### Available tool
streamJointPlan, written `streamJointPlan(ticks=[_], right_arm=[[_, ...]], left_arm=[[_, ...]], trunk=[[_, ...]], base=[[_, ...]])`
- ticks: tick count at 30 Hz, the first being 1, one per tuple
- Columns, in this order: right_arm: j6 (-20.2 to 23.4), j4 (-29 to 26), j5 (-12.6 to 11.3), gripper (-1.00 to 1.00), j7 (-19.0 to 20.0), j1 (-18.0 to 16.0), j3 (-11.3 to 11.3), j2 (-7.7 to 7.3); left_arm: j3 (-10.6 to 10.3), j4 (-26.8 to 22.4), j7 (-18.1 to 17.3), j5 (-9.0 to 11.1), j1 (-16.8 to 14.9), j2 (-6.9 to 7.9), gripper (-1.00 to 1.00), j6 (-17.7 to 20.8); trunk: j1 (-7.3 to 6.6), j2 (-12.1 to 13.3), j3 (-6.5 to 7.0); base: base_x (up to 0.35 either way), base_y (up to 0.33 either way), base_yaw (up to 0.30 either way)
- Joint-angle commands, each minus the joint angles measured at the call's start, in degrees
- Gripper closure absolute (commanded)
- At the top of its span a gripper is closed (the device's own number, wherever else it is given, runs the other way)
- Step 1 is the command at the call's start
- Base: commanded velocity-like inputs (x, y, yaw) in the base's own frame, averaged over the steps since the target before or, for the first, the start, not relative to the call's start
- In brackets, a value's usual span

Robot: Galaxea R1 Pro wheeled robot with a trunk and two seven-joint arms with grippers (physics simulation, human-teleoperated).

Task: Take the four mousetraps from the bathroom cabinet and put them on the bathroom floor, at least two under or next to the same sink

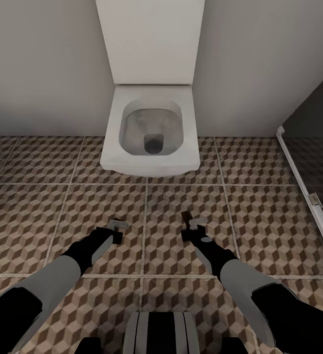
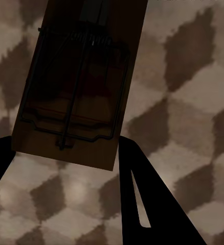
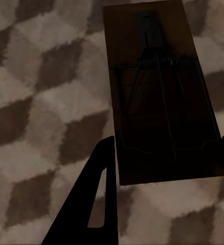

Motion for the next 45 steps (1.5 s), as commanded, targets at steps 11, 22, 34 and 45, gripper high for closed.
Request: streamJointPlan(ticks=[11,22,34,45], right_arm=[[-3.32,0.19,0.06,1.00,-0.26,-0.04,0.48,-0.01],[-3.45,0.36,0.08,1.00,-0.26,-0.04,0.48,-0.01],[-9.30,3.99,0.88,1.00,-0.26,-0.04,0.54,0.12],[-10.67,4.76,2.79,1.00,-0.26,-0.04,0.57,0.17]], left_arm=[[-0.47,-0.48,0.52,0.41,-0.02,-0.21,1.00,0.18],[-0.47,-0.50,0.49,0.41,-0.01,-0.25,1.00,0.18],[-0.47,-0.50,0.51,0.41,-0.02,-0.25,1.00,0.18],[-0.47,-0.56,0.52,0.41,-0.01,-0.27,1.00,0.18]], trunk=[[-0.01,-0.01,-0.03],[-0.01,-0.01,-0.03],[-0.01,-0.01,-0.03],[-0.01,-0.01,-0.03]], base=[[0.000,0.000,0.000],[0.000,0.000,0.000],[0.000,0.000,0.000],[0.000,0.000,0.000]])
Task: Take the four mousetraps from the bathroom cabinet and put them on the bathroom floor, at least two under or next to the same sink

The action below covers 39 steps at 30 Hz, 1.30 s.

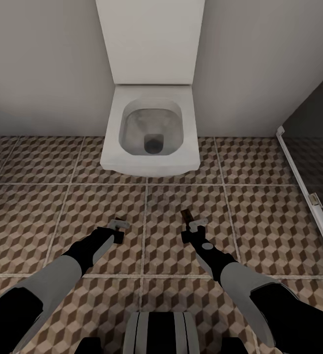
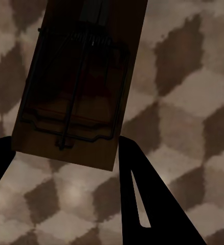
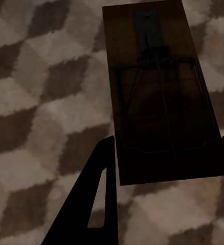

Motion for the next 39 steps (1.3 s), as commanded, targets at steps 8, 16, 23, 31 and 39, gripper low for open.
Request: streamJointPlan(ticks=[8,16,23,31,39], right_arm=[[-0.22,0.31,-0.17,1.00,-0.25,0.02,0.41,0.52],[-0.75,0.77,-0.16,1.00,-0.25,0.04,0.41,0.74],[-0.83,1.03,-0.13,1.00,-0.25,0.10,0.47,1.43],[-0.83,1.98,3.27,1.00,-0.25,0.13,0.49,1.97],[-0.83,2.07,5.30,1.00,-0.26,0.13,0.42,2.00]], left_arm=[[-0.47,-0.28,0.52,0.41,-0.04,0.08,1.00,0.27],[-0.39,-0.36,0.52,0.41,-0.05,-0.19,1.00,0.27],[-0.38,-0.65,0.52,0.41,-0.05,-0.39,1.00,0.27],[-0.46,-2.27,0.60,0.41,-0.02,-0.36,1.00,0.27],[-0.47,-2.38,0.61,0.41,0.00,-0.35,1.00,0.27]], trunk=[[-0.01,-0.01,-0.03],[-0.01,-0.01,-0.03],[-0.01,-0.01,-0.03],[-0.01,-0.01,-0.03],[-0.01,-0.01,-0.03]], base=[[0.000,0.000,0.000],[0.000,0.000,0.000],[0.000,0.000,0.000],[0.000,0.000,0.000],[0.000,0.000,0.000]])
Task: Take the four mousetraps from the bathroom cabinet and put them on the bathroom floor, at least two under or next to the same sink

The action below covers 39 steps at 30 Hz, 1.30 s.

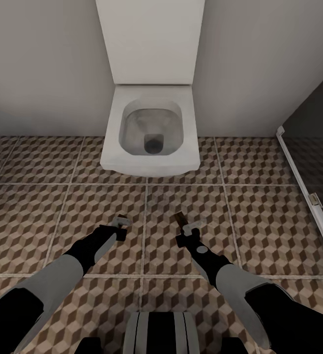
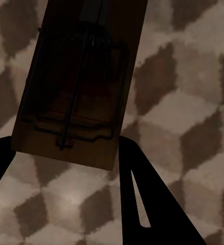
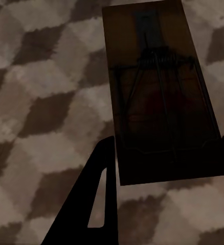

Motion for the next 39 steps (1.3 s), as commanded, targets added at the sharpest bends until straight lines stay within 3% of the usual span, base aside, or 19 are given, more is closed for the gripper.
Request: streamJointPlan(ticks=[1,16,39], right_arm=[[-0.15,0.08,0.30,1.00,-0.26,-0.04,0.12,0.02],[-0.16,0.06,0.35,1.00,-0.23,-0.04,0.10,0.02],[-1.25,0.06,0.35,1.00,-0.23,-0.04,0.10,-0.01]], left_arm=[[-0.47,-0.15,0.53,0.41,-0.05,0.09,1.00,0.25],[-0.47,-0.07,0.45,0.41,-0.09,0.09,1.00,0.25],[-0.47,0.02,0.44,0.41,-0.06,0.09,1.00,0.25]], trunk=[[-0.01,-0.01,-0.03],[-0.01,-0.01,-0.03],[-0.01,-0.01,-0.03]], base=[[0.000,0.000,0.000],[0.010,0.000,0.000],[0.102,0.000,0.000]])
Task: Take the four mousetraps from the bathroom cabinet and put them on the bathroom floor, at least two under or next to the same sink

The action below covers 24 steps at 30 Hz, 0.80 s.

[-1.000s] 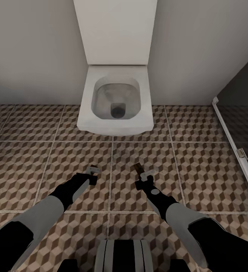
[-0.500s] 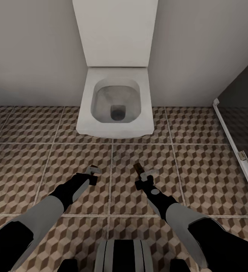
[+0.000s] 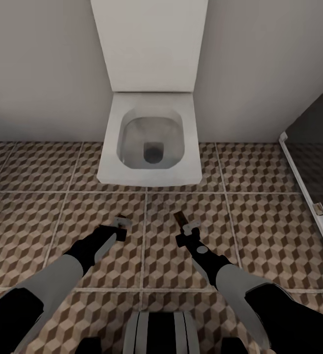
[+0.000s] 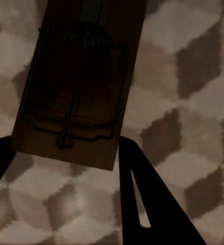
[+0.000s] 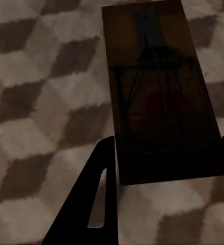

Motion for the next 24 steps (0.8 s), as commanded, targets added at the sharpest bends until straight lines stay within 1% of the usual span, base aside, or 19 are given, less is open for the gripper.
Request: streamJointPlan(ticks=[1,14,24], right_arm=[[-0.23,0.08,0.27,1.00,-0.24,-0.04,0.10,0.03],[-0.41,0.08,0.27,1.00,-0.24,-0.04,0.10,-0.02],[-0.41,0.08,0.27,1.00,-0.19,-0.05,0.10,-0.05]], left_arm=[[-0.47,-0.15,0.53,0.41,-0.05,0.09,1.00,0.25],[-0.47,-0.09,0.53,0.41,-0.02,0.09,1.00,0.25],[-0.47,0.03,0.53,0.49,0.00,0.09,1.00,0.29]], trunk=[[0.00,-0.01,-0.03],[0.00,-0.01,-0.03],[0.00,-0.01,-0.03]], base=[[0.107,0.000,0.000],[0.103,0.000,0.000],[0.014,0.000,0.000]])
